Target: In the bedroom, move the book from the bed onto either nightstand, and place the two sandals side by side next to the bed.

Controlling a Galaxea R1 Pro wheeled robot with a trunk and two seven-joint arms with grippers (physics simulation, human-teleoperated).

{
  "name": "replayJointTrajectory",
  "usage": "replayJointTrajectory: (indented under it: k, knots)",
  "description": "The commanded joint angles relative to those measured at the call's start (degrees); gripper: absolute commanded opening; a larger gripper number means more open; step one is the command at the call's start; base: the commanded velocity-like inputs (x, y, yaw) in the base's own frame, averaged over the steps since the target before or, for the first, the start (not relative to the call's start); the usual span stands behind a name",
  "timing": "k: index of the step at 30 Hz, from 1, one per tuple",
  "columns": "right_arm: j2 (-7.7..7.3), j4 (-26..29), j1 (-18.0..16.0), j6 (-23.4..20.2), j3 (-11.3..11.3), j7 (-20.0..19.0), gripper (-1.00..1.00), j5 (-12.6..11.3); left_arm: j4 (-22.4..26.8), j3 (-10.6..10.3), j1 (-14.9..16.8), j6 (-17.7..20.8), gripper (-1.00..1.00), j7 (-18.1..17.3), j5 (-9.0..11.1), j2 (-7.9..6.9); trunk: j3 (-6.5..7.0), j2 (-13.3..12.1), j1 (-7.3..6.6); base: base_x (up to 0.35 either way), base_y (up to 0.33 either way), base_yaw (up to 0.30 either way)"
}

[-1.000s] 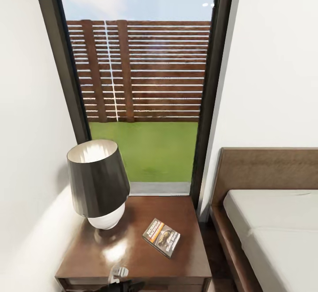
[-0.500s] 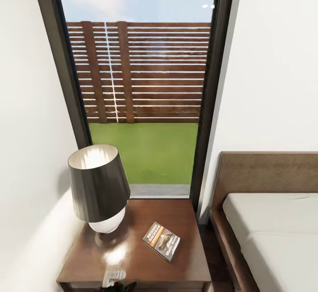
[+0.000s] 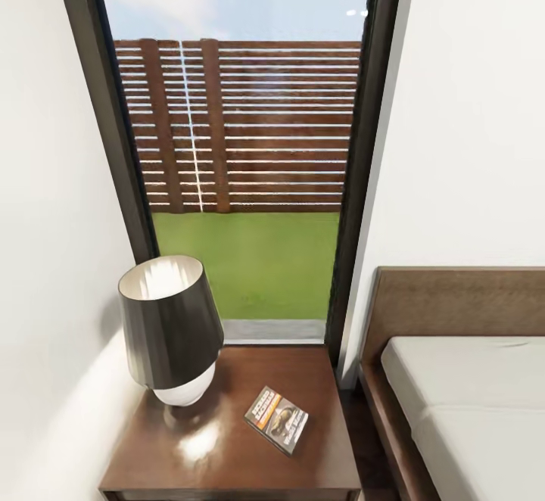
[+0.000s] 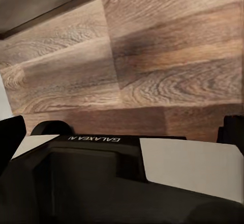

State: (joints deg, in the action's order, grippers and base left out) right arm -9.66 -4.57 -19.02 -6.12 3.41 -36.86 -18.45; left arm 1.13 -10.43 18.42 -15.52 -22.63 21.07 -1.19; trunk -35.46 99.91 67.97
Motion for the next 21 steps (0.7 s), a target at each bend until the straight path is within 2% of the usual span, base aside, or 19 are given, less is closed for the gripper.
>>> replayJointTrajectory:
  k: [1, 4, 5, 6, 7, 11, 16, 21]
  knots:
    - [-0.01, -0.13, 0.27, -0.25, 0.34, -0.10, 1.00, -0.49, -0.10, -0.46, -0.71, -1.18, 1.00, 0.79, 0.54, 0.03, 0.13, -0.39, -0.23, 0.000, 0.000, 0.000]
    - [0.04, -0.12, 1.63, -0.23, 0.36, 2.24, 1.00, -0.38, -0.14, -0.47, -2.01, -2.93, 1.00, 2.98, 0.55, 0.06, 0.67, -1.59, -0.89, 0.000, 0.000, 0.000]
    - [0.50, -0.12, 2.10, -0.22, 0.37, 5.73, 1.00, -0.37, -0.16, -0.45, -2.97, -3.80, 1.00, 4.17, 0.58, -0.02, 0.85, -1.99, -1.11, 0.000, 0.000, 0.000]
    - [0.77, -0.13, 2.19, -0.21, 0.37, 7.14, 1.00, -0.37, -0.18, -0.44, -3.30, -4.10, 1.00, 4.54, 0.59, -0.04, 1.03, -2.39, -1.33, 0.000, 0.000, 0.000]
    - [1.71, -0.11, 2.38, -0.13, 0.37, 11.49, 1.00, -0.36, -0.21, -0.45, -4.08, -4.77, 1.00, 5.75, 0.62, -0.09, 1.21, -2.79, -1.55, 0.000, 0.000, 0.000]
    - [3.99, -0.09, 2.54, 2.16, 0.34, 17.85, 1.00, -0.36, -0.24, -0.46, -5.21, -5.27, 1.00, 10.15, 0.63, -0.04, 1.93, -4.40, -2.43, 0.000, 0.000, 0.000]
    - [4.66, -0.08, 2.57, 4.06, 0.30, 19.37, 1.00, -0.42, -0.24, -0.47, -6.34, -5.38, 1.00, 12.99, 0.63, -0.09, 2.83, -6.40, -3.53, 0.000, 0.000, 0.000]
    - [4.77, -0.08, 2.58, 4.37, 0.29, 19.62, 1.00, -0.44, -0.18, -0.46, -6.59, -5.40, 1.00, 13.45, 0.51, -0.19, 2.83, -6.40, -3.53, 0.000, 0.000, 0.000]
